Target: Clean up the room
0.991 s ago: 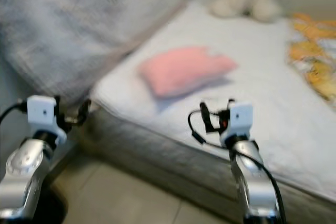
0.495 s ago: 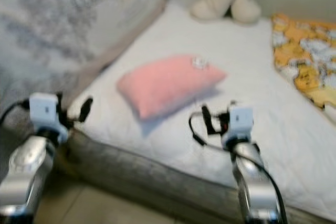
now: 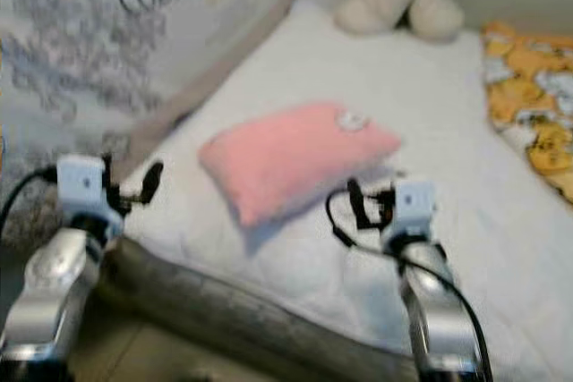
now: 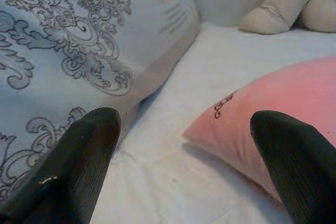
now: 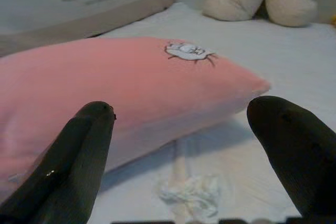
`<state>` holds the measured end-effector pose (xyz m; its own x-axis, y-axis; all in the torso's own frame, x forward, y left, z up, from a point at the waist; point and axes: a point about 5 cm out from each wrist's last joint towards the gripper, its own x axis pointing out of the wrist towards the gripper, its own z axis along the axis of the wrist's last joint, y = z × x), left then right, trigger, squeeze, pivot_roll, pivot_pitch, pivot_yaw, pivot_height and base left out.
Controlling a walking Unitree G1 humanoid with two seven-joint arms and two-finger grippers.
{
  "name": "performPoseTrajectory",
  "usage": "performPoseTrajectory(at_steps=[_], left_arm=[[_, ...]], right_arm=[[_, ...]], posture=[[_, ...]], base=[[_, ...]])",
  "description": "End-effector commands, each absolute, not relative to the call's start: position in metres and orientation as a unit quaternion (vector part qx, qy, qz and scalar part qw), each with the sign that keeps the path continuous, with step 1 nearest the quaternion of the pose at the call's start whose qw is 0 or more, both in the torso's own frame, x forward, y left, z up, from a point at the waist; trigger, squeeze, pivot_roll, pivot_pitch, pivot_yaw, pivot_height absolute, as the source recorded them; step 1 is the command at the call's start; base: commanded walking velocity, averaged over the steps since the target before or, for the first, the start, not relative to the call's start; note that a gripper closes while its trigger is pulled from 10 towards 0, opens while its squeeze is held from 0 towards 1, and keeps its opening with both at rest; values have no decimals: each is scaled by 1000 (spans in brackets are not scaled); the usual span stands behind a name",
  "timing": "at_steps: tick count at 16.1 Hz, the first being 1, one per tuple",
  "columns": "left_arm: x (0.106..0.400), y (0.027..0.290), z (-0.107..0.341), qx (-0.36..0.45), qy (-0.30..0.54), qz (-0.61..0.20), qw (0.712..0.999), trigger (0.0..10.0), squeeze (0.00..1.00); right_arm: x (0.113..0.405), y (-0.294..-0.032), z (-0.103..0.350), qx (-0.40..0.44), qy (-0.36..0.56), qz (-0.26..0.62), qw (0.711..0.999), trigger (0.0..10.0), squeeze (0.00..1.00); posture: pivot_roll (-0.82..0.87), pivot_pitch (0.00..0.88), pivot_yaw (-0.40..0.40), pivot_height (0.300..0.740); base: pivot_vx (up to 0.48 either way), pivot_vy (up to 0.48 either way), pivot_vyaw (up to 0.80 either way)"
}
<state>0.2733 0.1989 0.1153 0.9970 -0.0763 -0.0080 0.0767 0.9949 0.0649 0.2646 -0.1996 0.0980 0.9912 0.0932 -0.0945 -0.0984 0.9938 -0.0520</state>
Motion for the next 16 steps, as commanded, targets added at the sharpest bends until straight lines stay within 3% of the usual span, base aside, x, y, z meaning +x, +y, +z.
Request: performPoseTrajectory(at_steps=[1,5,11,14,16], left_arm=[[273,197,115,34,2,-42,999,10000,0],[266,195,108,36,14,-45,998,10000,0],[275,191,110,39,7,-49,998,10000,0],[277,189,111,46,12,-64,997,10000,0],[277,188,111,46,12,-70,996,10000,0]], right_arm=[[263,-204,99,-22,47,44,998,10000,0],[266,-204,93,-19,71,39,997,10000,0],[310,-197,86,-50,86,54,994,10000,0],[331,-209,62,-56,168,18,984,10000,0],[335,-211,65,-70,167,22,983,10000,0]], posture=[[-72,0,17,740],[-70,0,12,740],[-73,0,20,740],[-68,0,38,740],[-56,0,32,740]], base=[[0,0,0],[0,0,0],[0,0,0],[0,0,0],[0,0,0]])
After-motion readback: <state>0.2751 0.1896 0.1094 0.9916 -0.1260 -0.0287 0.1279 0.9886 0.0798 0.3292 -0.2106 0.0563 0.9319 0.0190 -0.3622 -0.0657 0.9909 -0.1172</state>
